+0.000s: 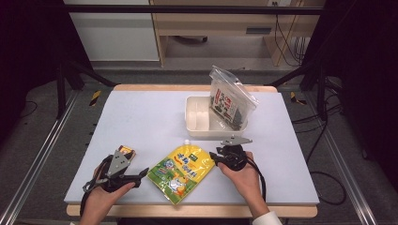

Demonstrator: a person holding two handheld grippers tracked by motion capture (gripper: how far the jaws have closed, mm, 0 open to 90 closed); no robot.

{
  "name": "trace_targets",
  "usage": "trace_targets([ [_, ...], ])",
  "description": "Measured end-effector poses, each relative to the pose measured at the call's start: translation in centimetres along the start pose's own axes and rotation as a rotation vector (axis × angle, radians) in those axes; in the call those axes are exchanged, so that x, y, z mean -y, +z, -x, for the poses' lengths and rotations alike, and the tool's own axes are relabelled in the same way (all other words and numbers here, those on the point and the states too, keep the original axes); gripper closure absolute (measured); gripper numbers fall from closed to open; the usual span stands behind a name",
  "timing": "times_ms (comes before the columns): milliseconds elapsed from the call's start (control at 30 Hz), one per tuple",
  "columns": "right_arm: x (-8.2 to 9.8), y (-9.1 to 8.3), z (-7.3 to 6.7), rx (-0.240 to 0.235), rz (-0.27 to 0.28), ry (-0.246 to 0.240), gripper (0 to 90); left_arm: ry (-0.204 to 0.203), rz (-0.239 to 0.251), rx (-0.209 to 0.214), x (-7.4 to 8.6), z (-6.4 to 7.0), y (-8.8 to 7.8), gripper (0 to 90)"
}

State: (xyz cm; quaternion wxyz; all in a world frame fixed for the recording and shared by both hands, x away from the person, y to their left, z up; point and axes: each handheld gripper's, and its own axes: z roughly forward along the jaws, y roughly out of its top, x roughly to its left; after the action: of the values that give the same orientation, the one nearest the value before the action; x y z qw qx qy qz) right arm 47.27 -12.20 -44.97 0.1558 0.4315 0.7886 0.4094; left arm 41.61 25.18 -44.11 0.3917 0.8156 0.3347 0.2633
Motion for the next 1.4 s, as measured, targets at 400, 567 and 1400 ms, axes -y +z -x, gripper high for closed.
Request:
trace_targets([
  [400,1.3,0.8,-0.5,-0.030,-0.069,0.030,52.0,0.012,0.008,-0.001,-0.1,0.2,-0.5,20.2],
  [567,1.8,0.7,-0.6,-0.035,-0.091,0.039,48.5,0.016,0.007,-0.006,-0.2,0.2,-0.7,20.2],
  [1400,1.7,0.8,-0.8,-0.085,-0.080,0.101,48.6,0.013,0.010,-0.014,-0.1,0.1,-0.5,20.1],
])
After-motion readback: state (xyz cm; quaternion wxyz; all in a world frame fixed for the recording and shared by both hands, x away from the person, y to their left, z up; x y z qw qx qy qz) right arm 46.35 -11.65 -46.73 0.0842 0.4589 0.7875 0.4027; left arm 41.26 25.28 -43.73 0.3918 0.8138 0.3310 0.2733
